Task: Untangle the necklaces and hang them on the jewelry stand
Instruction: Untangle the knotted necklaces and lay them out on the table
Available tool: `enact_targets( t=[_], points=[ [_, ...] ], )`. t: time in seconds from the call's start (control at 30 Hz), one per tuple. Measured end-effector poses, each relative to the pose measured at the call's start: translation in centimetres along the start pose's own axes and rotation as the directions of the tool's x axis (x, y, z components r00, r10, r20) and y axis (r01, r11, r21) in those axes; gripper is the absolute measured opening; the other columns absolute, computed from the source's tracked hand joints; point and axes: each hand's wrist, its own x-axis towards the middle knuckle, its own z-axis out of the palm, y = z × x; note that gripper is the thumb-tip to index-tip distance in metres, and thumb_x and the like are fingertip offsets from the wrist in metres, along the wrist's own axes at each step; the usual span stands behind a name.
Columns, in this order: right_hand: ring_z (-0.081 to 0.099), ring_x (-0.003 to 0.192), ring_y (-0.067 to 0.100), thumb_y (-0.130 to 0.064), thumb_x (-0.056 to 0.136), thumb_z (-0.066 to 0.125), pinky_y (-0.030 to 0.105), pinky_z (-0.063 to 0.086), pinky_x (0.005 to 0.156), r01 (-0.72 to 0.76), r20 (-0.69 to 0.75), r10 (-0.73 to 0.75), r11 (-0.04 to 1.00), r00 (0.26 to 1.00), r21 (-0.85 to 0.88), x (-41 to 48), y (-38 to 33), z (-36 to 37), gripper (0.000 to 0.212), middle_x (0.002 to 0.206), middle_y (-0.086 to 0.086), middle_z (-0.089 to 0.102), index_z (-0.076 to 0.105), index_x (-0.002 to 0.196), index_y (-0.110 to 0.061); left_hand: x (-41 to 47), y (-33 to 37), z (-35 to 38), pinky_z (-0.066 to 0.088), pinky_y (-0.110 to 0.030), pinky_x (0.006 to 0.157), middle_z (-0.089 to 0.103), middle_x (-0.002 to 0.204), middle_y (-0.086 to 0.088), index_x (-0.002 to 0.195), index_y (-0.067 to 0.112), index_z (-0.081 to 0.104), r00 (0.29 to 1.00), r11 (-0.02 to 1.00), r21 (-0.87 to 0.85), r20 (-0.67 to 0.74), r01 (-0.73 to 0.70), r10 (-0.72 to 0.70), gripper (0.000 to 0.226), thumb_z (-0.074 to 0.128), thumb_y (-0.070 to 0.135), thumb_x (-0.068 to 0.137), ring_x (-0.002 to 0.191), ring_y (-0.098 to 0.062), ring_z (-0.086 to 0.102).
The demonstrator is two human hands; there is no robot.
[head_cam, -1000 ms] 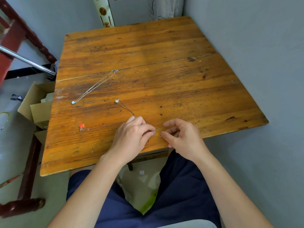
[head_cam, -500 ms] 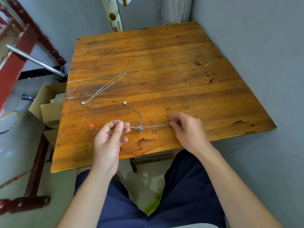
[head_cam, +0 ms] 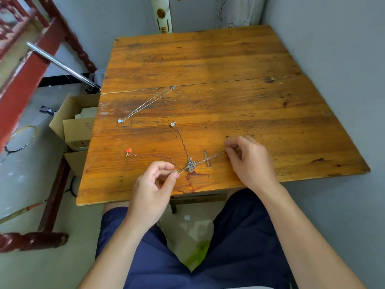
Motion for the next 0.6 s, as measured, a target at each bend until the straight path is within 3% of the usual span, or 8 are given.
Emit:
enact_targets(
  t=[0.13, 0.3, 0.4, 0.6],
  points=[
    [0.056, 0.072, 0.008, -0.02, 0.094, 0.068, 0.03, 0.053, 0.064, 0.017, -0.042, -0.017, 1.0, 0.999, 0.017, -0.3, 0.0, 0.3, 0.014, 0.097, -0.008, 0.066, 0.073, 0.107, -0.022, 0.4, -0.1, -0.1, 0.042, -0.006, 0.066, 0.069, 0.089, 0.016, 0.097, 0.028, 0.07, 0.998, 0.995, 0.086, 0.036, -0.052, 0.05, 0.009, 0.069, 0.023, 0.089, 0.087, -0.001, 0.062],
    [0.057, 0.066, 0.007, -0.021, 0.094, 0.068, 0.031, 0.052, 0.06, -0.004, -0.126, 0.01, 0.999, 0.992, 0.05, 0.0, -0.2, 0.0, 0.013, 0.094, -0.012, 0.063, 0.073, 0.107, -0.022, 2.8, 0.5, -0.5, 0.049, -0.015, 0.074, 0.069, 0.09, 0.014, 0.098, 0.022, 0.069, 0.991, 0.995, 0.032, -0.086, -0.097, 0.1, 0.008, 0.068, 0.019, 0.091, 0.089, -0.006, 0.064],
    [0.058, 0.068, 0.004, -0.02, 0.094, 0.068, 0.028, 0.052, 0.061, -0.034, -0.126, 0.042, 0.997, 0.991, 0.065, 0.0, 0.0, -0.1, 0.016, 0.093, -0.012, 0.063, 0.073, 0.109, -0.023, 4.4, 0.6, -0.6, 0.048, -0.013, 0.074, 0.066, 0.092, 0.016, 0.1, 0.022, 0.068, 0.987, 0.993, 0.062, -0.122, -0.098, 0.105, 0.009, 0.066, 0.021, 0.091, 0.09, -0.002, 0.061],
    [0.058, 0.071, 0.005, -0.017, 0.084, 0.069, 0.033, 0.053, 0.064, -0.059, -0.046, 0.061, 0.997, 0.997, 0.049, -0.2, 0.2, -0.4, 0.024, 0.083, -0.013, 0.061, 0.074, 0.105, -0.025, 6.9, 0.6, -0.6, 0.042, -0.02, 0.069, 0.061, 0.087, 0.013, 0.098, 0.021, 0.07, 0.98, 0.931, 0.328, -0.064, -0.158, 0.189, 0.012, 0.064, 0.016, 0.088, 0.083, -0.011, 0.053]
  ],
)
